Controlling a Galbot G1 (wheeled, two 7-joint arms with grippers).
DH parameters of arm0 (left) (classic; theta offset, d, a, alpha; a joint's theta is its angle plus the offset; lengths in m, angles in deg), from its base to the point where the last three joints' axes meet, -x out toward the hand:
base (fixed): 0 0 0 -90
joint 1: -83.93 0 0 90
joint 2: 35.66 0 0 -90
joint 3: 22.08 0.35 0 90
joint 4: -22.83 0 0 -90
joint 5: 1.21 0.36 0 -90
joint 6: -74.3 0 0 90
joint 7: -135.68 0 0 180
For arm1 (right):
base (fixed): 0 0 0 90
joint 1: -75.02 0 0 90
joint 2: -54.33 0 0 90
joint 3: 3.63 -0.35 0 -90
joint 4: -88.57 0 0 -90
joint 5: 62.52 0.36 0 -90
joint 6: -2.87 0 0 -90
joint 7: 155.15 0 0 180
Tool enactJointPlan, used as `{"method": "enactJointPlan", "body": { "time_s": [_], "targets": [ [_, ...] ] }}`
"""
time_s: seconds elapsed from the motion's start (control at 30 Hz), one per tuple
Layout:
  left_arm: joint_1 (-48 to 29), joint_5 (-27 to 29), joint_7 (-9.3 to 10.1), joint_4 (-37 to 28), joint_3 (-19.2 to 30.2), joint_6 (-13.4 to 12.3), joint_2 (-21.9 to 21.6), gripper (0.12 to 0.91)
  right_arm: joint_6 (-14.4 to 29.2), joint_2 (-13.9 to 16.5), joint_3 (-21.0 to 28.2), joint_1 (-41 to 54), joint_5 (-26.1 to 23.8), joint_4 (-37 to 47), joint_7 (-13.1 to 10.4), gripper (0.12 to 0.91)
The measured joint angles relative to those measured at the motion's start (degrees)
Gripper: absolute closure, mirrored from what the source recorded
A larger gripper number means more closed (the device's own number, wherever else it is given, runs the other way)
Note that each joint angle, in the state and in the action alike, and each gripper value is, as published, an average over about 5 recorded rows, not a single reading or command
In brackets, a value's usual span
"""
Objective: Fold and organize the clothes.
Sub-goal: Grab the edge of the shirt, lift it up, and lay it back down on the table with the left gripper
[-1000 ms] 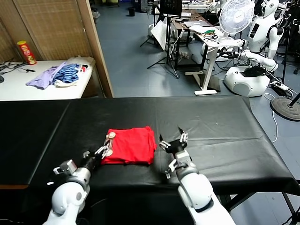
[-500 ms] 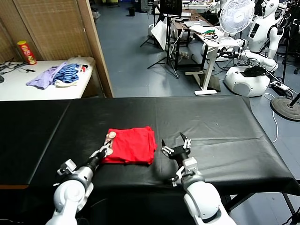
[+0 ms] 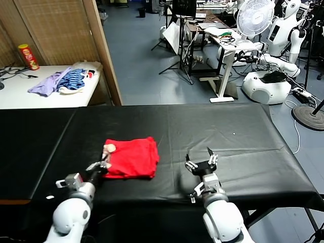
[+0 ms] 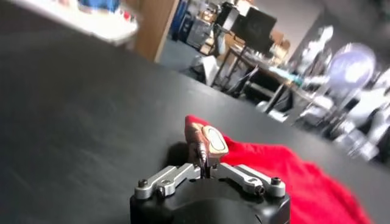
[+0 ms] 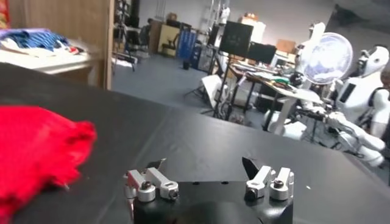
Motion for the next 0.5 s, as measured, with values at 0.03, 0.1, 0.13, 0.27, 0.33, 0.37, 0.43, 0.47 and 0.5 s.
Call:
{"method": "enactJointPlan", "body": {
  "time_s": [0.03,0.1,0.13,0.27,0.33,0.37,0.43,0.47,0.5],
  "targets": [
    [0.28,2.8,-0.27,0.09,-0.45,-0.57,-0.98,0.875,0.0,-0.09,0.07,0.08,-0.04,0.13,0.0,0.227],
    [0.69,8.39,-0.71,0.12,-1.6,-1.81,-3.26,0.875,0.0,-0.24,0.23,0.29,-0.09,0.38,0.0,0.227],
    [0.82,11.05,-0.82,0.11,-2.3,-2.37,-4.51,0.875,0.0,-0.31,0.32,0.43,-0.1,0.5,-0.01,0.227],
    [1.46,20.04,-0.89,0.82,-5.68,-4.17,-9.77,0.875,-0.02,-0.46,0.59,0.97,-0.08,0.95,-0.01,0.227],
    [2.04,23.46,-0.81,2.12,-7.2,-4.4,-12.0,0.875,-0.02,-0.55,0.67,1.23,-0.04,1.23,-0.01,0.227],
    [2.38,24.66,-0.74,3.09,-7.71,-4.18,-12.84,0.875,-0.01,-0.62,0.71,1.33,-0.02,1.38,0.0,0.227],
    [3.08,25.49,-0.5,5.54,-7.95,-3.04,-13.75,0.875,0.01,-0.78,0.75,1.44,0.0,1.63,0.01,0.227],
    [3.42,25.16,-0.38,7.0,-7.65,-2.31,-13.87,0.875,0.02,-0.84,0.74,1.43,0.0,1.72,0.02,0.227],
    [3.69,24.34,-0.18,8.45,-7.08,-1.57,-13.8,0.875,0.03,-0.89,0.7,1.39,0.0,1.78,0.05,0.227]
  ]
}}
